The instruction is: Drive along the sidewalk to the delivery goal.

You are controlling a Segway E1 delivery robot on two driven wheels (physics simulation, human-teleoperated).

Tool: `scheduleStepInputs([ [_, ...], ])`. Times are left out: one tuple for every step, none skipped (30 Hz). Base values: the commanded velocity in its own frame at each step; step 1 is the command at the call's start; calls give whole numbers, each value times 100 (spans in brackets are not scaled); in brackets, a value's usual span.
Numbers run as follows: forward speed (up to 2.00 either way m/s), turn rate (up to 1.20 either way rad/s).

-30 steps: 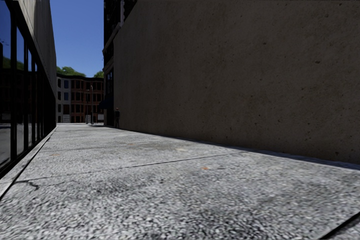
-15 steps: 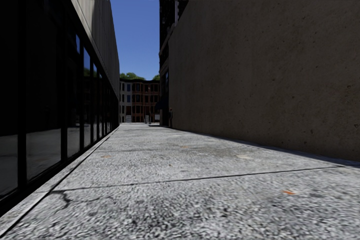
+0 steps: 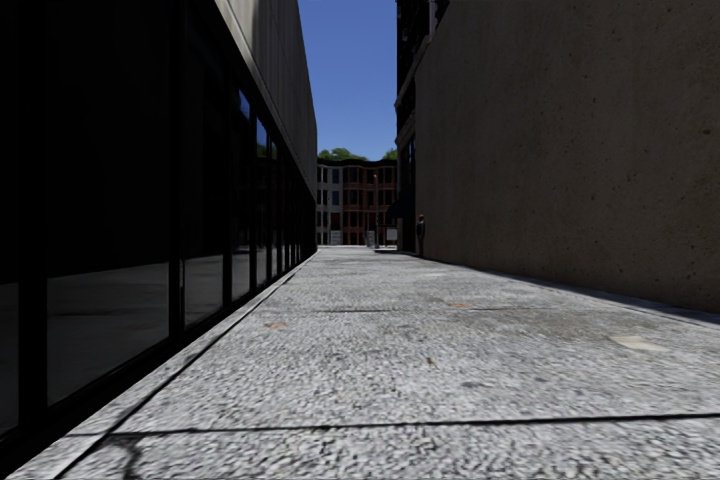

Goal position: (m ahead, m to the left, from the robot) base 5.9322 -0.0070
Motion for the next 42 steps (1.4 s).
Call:
scheduleStepInputs([
  [162, 0],
  [162, 0],
  [162, 0],
  [162, 0],
  [162, 0],
  [162, 0],
  [162, 0],
  [162, 0],
  [162, 0],
  [162, 0],
  [162, 0],
  [162, 0],
  [162, 0],
  [162, 0],
  [162, 0],
  [162, 0],
  [162, 0],
  [162, 0],
  [162, 0],
  [162, 0],
  [162, 0],
  [200, 0],
  [200, 0],
  [200, 0],
  [200, 0],
  [200, 0],
  [200, 0],
  [200, 0],
  [200, 0],
  [200, 0],
  [200, 0],
  [200, 0],
  [200, 0],
  [200, 0],
  [200, 0],
  [200, 0],
  [200, 0],
  [200, 0],
  [200, 0],
  [200, 0],
  [200, 0],
  [200, 0],
])
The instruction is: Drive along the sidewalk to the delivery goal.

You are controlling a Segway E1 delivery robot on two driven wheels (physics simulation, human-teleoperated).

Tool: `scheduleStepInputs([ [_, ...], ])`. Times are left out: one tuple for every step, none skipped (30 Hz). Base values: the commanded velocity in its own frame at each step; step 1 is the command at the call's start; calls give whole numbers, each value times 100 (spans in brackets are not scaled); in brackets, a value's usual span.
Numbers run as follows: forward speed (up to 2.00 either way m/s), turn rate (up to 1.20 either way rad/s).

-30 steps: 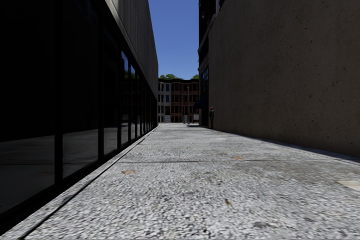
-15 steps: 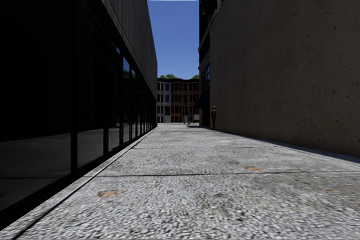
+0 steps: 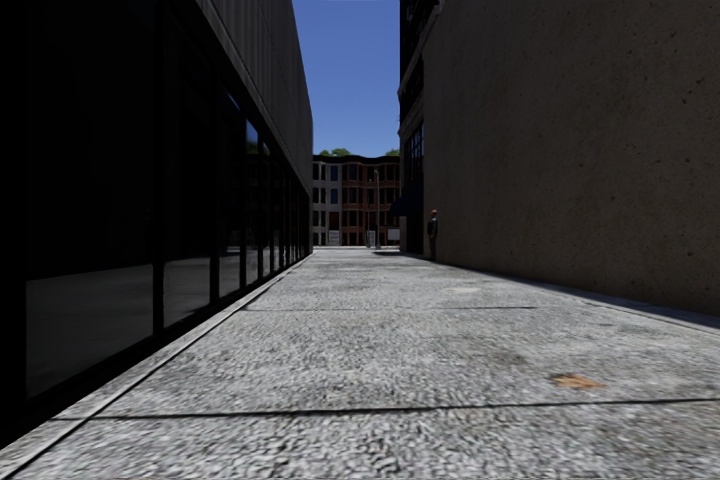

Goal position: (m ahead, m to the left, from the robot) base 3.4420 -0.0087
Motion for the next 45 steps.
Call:
scheduleStepInputs([
  [200, 0],
  [200, 0],
  [200, 0],
  [200, 0],
  [200, 0],
  [200, 0],
  [200, 0],
  [200, 0],
  [200, 0],
  [200, 0],
  [200, 0],
  [200, 0],
  [200, 0],
  [200, 0],
  [200, 0],
  [200, 0],
  [200, 0],
  [200, 0],
  [200, 0],
  [200, 0],
  [200, 0],
  [200, 0],
  [200, 0],
  [200, 0],
  [200, 0],
  [200, 0],
  [200, 0],
  [200, 0],
  [200, 0],
  [200, 0],
  [200, 0],
  [200, 0],
  [200, 0],
  [200, 0],
  [200, 0],
  [200, 0],
  [200, 0],
  [200, 0],
  [200, 0],
  [197, 0],
  [177, 0],
  [177, 0],
  [158, 0],
  [145, 0],
  [138, 0],
])
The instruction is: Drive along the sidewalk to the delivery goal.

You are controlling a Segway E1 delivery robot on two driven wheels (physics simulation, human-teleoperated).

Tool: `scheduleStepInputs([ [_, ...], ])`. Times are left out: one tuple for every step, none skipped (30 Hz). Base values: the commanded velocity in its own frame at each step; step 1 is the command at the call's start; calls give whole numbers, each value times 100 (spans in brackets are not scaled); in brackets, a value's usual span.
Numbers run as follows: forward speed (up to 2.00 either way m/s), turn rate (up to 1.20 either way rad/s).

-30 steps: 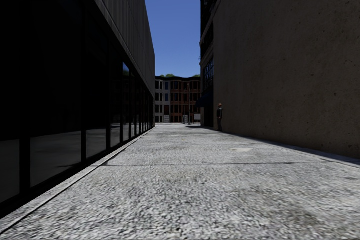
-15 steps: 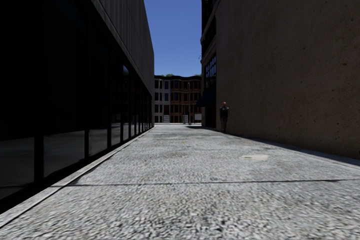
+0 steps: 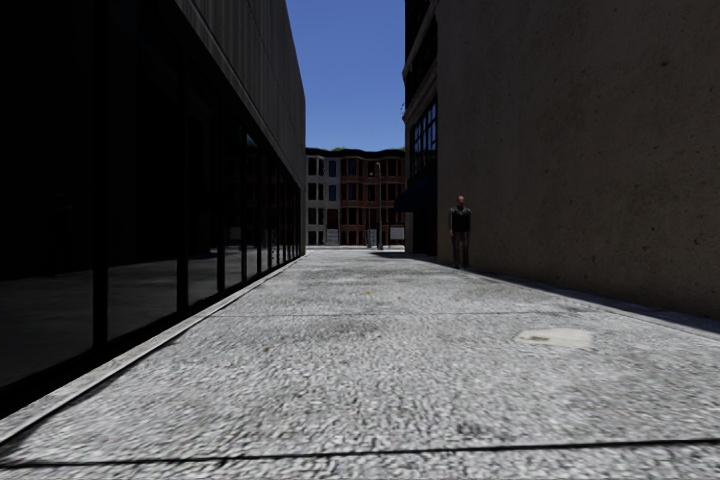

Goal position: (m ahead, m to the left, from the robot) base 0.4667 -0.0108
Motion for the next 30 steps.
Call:
scheduleStepInputs([
  [133, 0],
  [133, 0],
  [128, 0],
  [123, 0],
  [118, 0],
  [107, 0],
  [107, 0],
  [100, 0],
  [95, 0],
  [89, 0],
  [89, 0],
  [64, 0],
  [28, 0],
  [0, 0],
  [0, 0],
  [0, 0],
  [0, 0],
  [0, 0],
  [0, 0],
  [0, 0],
  [0, 0],
  [0, 0],
  [0, 0],
  [0, 0],
  [0, 0],
  [0, 0],
  [0, 0],
  [0, 0],
  [0, 0],
  [0, 0],
])
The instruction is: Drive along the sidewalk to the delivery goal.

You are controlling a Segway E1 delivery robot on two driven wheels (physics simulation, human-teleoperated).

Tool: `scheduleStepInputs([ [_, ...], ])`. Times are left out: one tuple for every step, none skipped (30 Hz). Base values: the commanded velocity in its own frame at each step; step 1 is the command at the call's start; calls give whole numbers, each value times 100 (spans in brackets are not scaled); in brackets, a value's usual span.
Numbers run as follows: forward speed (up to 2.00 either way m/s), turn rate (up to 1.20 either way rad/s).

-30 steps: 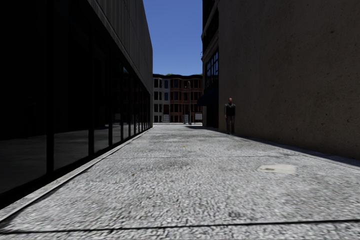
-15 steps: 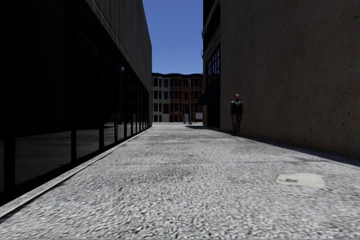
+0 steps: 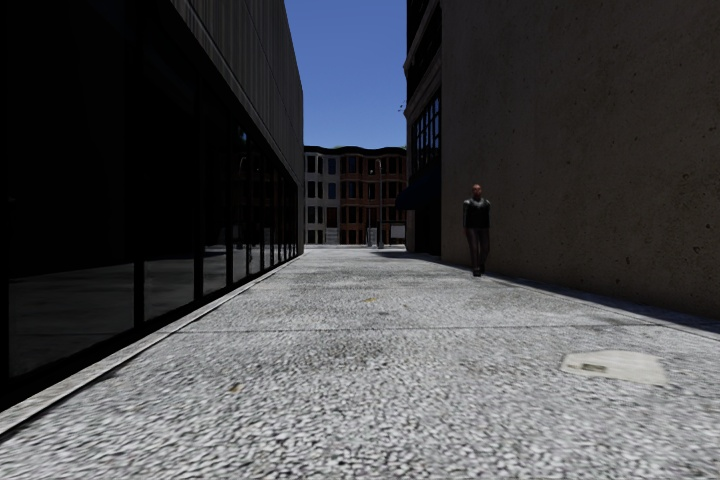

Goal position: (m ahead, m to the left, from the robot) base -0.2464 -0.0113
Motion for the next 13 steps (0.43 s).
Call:
scheduleStepInputs([
  [0, 0],
  [0, 0],
  [0, 0],
  [0, 0],
  [0, 0],
  [0, 0],
  [0, 0],
  [0, 0],
  [0, 0],
  [0, 0],
  [0, 0],
  [0, 0],
  [0, 0],
])
